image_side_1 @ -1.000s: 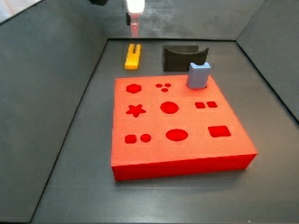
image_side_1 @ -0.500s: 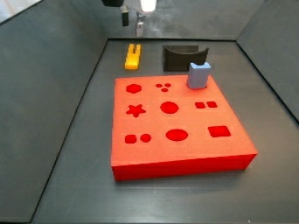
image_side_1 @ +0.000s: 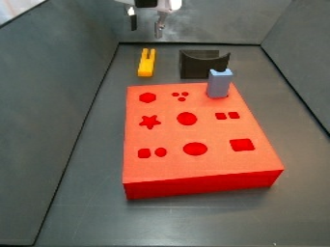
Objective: Pick up the square-circle object. Move up. Rotate the square-circle object. Place the square-circle object on the fixture. Regrasp the square-circle object. Move to above the board. Insert the square-circle object.
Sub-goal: Rotate the square-circle object.
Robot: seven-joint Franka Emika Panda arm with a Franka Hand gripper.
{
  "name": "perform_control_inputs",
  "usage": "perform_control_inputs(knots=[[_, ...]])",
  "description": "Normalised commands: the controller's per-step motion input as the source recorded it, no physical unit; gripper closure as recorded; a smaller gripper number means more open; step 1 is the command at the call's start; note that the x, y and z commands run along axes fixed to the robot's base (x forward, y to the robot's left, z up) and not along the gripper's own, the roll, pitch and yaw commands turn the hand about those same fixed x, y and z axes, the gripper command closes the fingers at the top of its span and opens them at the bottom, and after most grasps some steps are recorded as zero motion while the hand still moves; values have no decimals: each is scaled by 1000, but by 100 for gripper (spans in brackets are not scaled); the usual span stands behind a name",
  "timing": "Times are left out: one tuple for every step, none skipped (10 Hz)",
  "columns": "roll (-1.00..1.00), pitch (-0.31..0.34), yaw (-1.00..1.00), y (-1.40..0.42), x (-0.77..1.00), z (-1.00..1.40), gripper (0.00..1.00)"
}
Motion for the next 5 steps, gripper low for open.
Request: perform_control_inputs(knots=[[2, -11, 1000, -4, 32, -38, 0], [3, -12, 1000, -4, 32, -38, 0], [3, -14, 1000, -4, 32, -38, 0], [4, -16, 1000, -4, 32, -38, 0], [4, -20, 1000, -4, 32, -38, 0]])
